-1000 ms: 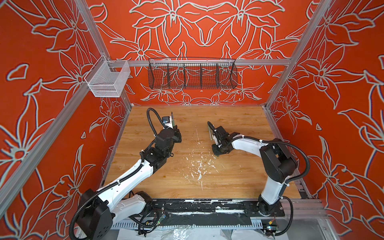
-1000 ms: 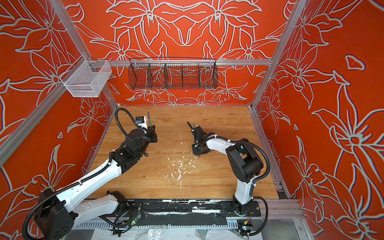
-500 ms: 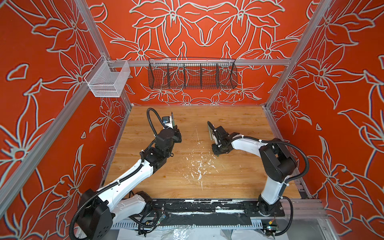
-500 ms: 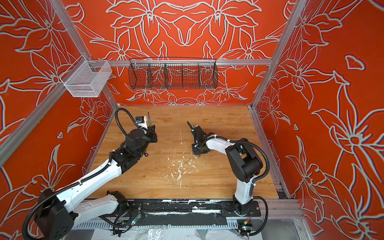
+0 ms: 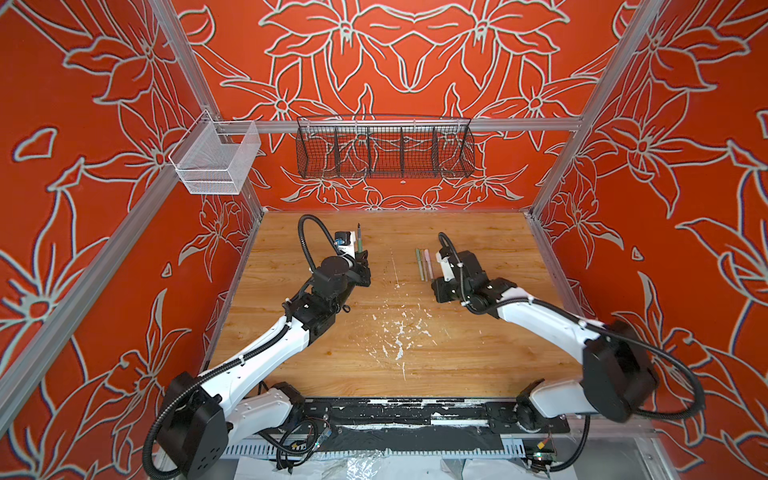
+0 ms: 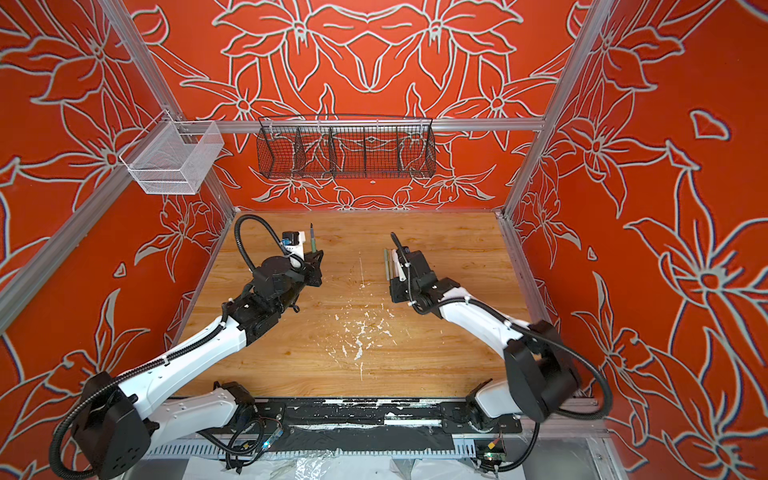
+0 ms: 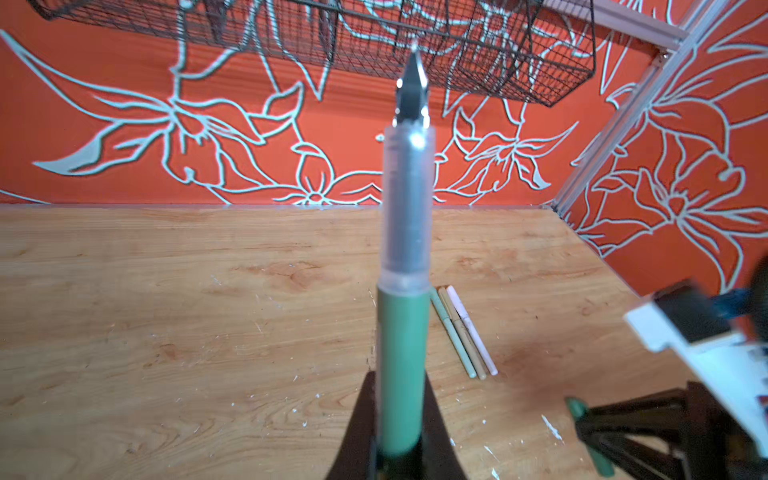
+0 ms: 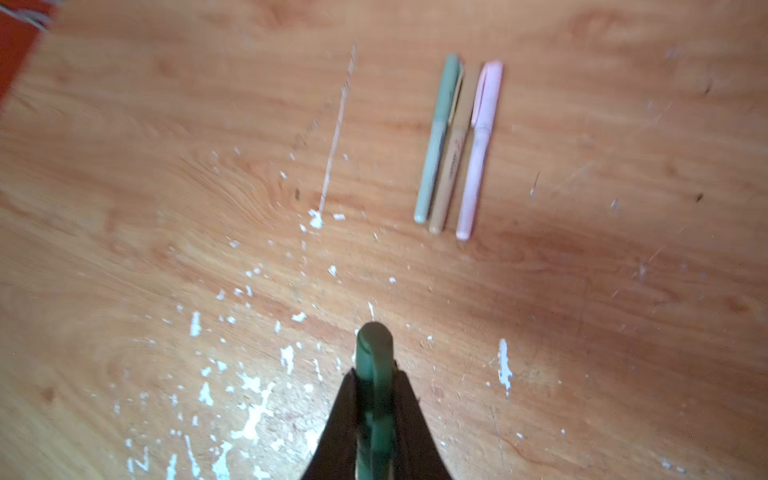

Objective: Insert the pens into the pen caps
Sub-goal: 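Carry the green cap with the right gripper above the pen's nib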

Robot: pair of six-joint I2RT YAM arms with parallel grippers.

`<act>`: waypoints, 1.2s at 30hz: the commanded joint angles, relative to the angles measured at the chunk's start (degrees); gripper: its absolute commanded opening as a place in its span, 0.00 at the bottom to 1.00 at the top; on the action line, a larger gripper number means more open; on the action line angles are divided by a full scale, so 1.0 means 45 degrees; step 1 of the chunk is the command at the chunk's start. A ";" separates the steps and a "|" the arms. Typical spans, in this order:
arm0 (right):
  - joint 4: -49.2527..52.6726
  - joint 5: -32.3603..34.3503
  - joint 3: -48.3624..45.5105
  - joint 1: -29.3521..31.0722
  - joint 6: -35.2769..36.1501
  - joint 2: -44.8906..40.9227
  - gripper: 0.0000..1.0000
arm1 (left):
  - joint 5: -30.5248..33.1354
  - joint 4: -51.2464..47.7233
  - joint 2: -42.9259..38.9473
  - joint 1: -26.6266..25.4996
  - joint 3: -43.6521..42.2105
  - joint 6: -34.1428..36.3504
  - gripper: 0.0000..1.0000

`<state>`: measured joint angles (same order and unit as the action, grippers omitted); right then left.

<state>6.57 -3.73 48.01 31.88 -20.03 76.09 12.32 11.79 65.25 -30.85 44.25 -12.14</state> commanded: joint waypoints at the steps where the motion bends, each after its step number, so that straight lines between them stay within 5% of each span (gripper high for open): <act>1: -0.3566 -0.0230 -0.1392 0.0058 -0.0312 -0.1622 0.09 | -0.1224 0.0383 0.0225 -0.0433 0.0396 0.0733 0.00; 16: -0.7815 -0.0131 -0.1392 0.0077 -0.1086 -0.4976 0.07 | -0.4354 0.0188 0.0615 -0.2233 0.0557 0.2241 0.00; 27: -1.1742 -0.2114 -0.0891 0.0103 -0.3880 -0.2779 0.07 | -0.4707 -0.0089 0.0775 -0.2363 0.0797 0.1902 0.00; 36: -1.2149 -0.2622 -0.0531 0.0618 -0.4088 -0.1957 0.07 | -0.4806 -0.0207 0.0880 -0.2382 0.0900 0.1809 0.00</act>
<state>-44.29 -13.47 43.64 33.87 -36.91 67.42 -8.23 11.11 68.86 -41.06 46.61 -3.92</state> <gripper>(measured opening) 0.152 0.098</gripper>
